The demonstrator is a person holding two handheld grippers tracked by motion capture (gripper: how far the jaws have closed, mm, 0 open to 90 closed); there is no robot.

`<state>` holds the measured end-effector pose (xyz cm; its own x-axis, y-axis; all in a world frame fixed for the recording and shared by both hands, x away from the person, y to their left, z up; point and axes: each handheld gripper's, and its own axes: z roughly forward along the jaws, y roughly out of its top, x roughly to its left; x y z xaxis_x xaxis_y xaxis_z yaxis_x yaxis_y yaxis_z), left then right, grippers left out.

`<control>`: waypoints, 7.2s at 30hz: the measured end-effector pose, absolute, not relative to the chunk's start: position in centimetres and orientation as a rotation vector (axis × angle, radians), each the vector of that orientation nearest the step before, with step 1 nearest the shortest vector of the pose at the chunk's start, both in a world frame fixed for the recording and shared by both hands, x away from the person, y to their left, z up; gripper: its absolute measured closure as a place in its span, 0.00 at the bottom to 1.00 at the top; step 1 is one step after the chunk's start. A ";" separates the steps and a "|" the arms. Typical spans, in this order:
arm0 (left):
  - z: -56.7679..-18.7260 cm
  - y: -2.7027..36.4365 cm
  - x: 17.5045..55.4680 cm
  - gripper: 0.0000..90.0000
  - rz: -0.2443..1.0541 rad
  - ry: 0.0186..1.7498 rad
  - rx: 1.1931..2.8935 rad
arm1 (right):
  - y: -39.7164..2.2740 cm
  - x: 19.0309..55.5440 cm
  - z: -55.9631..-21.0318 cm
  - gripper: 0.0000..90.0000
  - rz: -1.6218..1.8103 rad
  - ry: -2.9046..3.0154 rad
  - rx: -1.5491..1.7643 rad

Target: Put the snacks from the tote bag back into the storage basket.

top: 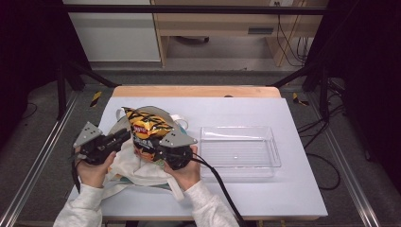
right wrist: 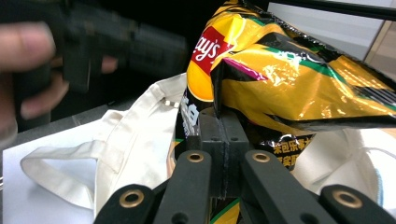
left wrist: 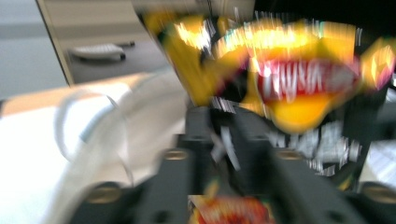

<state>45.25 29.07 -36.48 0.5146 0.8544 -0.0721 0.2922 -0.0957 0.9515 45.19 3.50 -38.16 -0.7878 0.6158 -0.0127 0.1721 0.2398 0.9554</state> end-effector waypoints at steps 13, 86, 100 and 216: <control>-35.1 29.5 47.8 0.37 0.569 0.977 1.519 | 3.4 44.5 -38.2 1.00 1.552 2.190 0.648; -32.2 28.4 41.6 1.00 0.685 0.908 1.503 | 1.3 45.4 -31.4 0.96 1.567 1.942 0.882; -29.6 26.8 40.6 1.00 0.701 0.851 1.458 | -0.6 44.8 -28.3 0.97 1.602 1.912 0.828; -35.6 6.1 49.2 1.00 0.532 0.830 1.673 | -20.0 47.6 -34.3 0.96 1.347 1.834 1.185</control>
